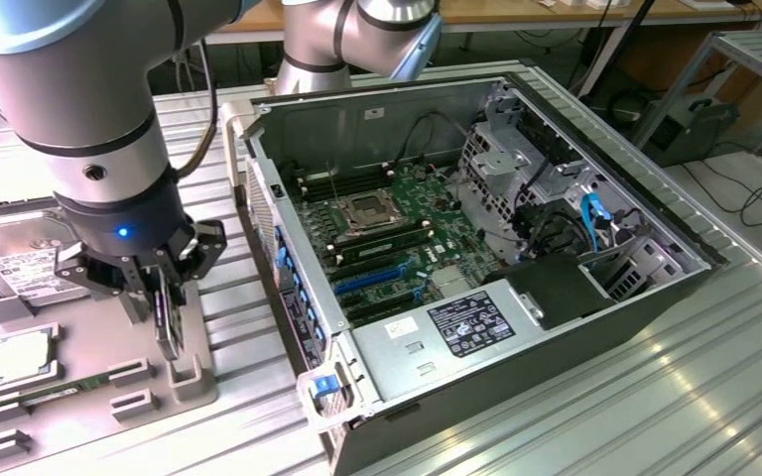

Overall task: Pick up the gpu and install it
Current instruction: 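Pick up the gpu and move the gpu toward the slot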

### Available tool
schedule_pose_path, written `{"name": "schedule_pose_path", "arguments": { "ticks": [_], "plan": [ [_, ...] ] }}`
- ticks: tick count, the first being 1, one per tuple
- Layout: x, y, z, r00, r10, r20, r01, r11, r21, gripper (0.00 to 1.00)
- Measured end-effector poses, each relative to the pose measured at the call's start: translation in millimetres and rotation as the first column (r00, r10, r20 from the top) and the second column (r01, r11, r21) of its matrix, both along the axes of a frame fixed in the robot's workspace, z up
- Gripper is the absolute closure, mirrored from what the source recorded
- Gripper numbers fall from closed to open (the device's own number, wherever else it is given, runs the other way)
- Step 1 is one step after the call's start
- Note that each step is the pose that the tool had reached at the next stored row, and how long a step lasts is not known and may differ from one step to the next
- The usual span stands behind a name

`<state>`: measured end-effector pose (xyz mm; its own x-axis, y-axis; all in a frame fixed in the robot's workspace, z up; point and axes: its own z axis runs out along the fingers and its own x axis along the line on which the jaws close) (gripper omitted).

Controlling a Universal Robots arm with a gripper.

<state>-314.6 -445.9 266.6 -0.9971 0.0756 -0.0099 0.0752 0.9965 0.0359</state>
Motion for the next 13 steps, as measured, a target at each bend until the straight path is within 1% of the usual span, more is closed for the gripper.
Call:
{"name": "schedule_pose_path", "arguments": {
  "ticks": [9, 13],
  "plan": [
    [0.0, 0.0, 5.5, 1.0, 0.0, -0.0001, 0.0, 1.0, 0.0036, 0.72],
    [0.0, -0.1, 7.7, 1.0, 0.0, -0.0002, 0.0, 1.0, 0.0068, 0.72]
  ]
}}
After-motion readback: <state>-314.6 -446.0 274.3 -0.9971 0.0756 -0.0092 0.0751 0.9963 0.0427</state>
